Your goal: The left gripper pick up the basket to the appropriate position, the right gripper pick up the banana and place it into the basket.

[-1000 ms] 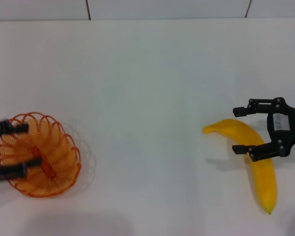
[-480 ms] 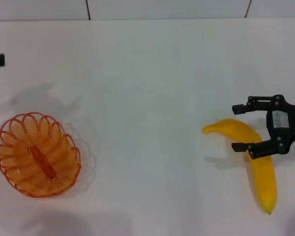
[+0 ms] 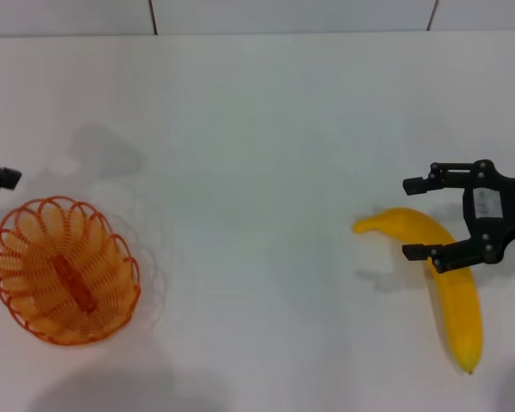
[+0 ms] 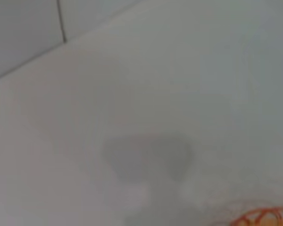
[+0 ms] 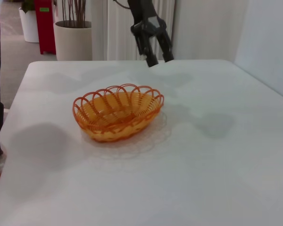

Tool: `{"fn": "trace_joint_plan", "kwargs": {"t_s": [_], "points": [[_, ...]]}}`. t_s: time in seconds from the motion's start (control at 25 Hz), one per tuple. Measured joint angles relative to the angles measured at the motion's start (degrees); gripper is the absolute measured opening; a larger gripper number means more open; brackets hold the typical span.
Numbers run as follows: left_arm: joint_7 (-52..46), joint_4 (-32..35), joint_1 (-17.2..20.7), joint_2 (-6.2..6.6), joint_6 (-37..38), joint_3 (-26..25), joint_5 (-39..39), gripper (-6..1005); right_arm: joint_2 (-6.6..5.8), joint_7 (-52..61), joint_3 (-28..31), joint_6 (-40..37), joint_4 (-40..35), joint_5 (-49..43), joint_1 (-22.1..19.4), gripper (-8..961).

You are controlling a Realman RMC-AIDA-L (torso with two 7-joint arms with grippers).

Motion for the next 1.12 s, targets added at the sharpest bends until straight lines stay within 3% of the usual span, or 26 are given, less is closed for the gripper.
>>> {"fn": "trace_joint_plan", "kwargs": {"t_s": [0.2, 0.44, 0.88, 1.12], "points": [[1.35, -0.41, 0.29, -1.14, -0.77, 3.15, 2.40, 787, -0.01, 0.02, 0.00, 0.00, 0.38, 0.06, 0.56, 882], [2.92, -0.46, -0.21, -3.65, -3.32, 5.98, 6.59, 781, -0.02, 0.12, 0.09, 0.00, 0.47, 0.60, 0.74, 882], [1.51, -2.62, 0.36, -4.54, -8.49, 13.46, 6.75, 772, -0.02, 0.33, 0.09, 0.00, 0.44, 0.62, 0.80, 882], [-0.22, -4.08, 0.31, -4.58, -10.16, 14.01, 6.79, 766, -0.01, 0.33, 0.09, 0.00, 0.44, 0.62, 0.78, 881]]}}
